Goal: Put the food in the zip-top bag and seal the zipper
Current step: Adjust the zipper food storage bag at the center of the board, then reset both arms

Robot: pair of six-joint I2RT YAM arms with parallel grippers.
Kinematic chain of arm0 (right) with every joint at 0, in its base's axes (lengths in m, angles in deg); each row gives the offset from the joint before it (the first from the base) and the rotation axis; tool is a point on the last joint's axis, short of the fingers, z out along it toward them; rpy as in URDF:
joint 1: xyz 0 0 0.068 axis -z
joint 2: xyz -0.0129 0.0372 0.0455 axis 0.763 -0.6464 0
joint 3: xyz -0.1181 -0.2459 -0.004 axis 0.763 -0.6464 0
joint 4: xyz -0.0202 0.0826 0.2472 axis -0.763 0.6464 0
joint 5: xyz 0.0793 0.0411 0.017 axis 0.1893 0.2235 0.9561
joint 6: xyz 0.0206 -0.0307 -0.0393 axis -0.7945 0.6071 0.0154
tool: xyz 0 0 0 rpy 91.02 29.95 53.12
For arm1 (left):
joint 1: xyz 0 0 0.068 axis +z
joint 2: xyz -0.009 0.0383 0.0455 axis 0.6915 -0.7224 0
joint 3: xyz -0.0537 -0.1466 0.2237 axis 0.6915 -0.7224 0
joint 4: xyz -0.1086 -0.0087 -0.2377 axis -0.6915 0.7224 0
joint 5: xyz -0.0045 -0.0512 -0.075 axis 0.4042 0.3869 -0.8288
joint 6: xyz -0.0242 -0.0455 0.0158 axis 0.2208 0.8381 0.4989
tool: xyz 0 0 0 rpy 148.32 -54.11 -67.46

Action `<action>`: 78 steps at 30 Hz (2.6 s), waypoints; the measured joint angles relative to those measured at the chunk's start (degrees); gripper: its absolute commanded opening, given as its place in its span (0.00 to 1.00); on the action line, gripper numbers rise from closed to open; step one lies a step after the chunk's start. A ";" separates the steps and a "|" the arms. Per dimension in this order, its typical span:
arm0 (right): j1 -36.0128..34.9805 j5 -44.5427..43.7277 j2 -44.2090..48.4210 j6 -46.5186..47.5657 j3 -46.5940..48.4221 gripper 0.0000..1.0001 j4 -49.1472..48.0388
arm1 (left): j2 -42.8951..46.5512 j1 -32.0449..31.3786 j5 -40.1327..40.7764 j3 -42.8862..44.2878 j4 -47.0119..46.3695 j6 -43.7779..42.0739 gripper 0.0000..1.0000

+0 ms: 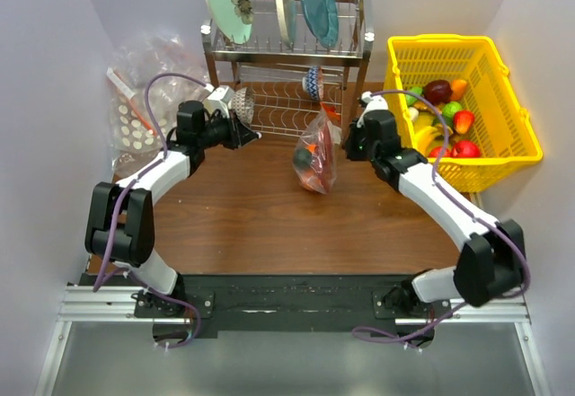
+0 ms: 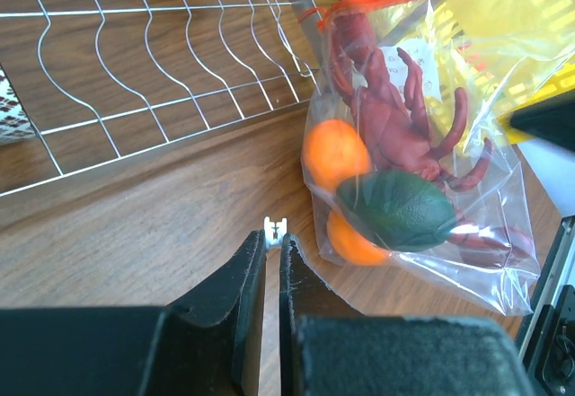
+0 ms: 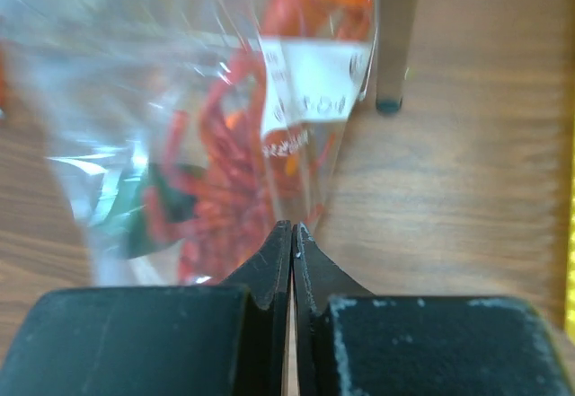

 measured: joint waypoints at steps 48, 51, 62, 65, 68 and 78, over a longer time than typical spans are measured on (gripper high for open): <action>-9.92 -12.76 17.73 -6.43 -14.71 0.99 2.67 | 13.33 1.53 19.76 -22.40 -7.91 1.18 0.60; -9.92 -13.70 19.10 -6.69 -14.71 0.99 3.17 | 14.03 1.53 20.00 -23.93 -9.03 2.27 0.75; -9.92 -18.43 22.56 -6.62 -15.65 0.99 4.31 | 30.88 1.53 15.39 -28.26 -8.59 6.10 1.00; -9.92 -20.46 24.09 -6.60 -16.00 0.99 5.27 | 36.44 1.53 15.37 -30.91 -7.98 8.70 1.00; -9.92 -21.38 26.95 -6.60 -17.57 0.99 5.29 | 42.14 1.53 15.96 -33.11 -5.97 11.50 1.00; -9.92 -22.38 29.70 -7.23 -20.17 0.99 5.53 | 45.16 1.53 18.64 -35.60 -1.88 12.41 1.00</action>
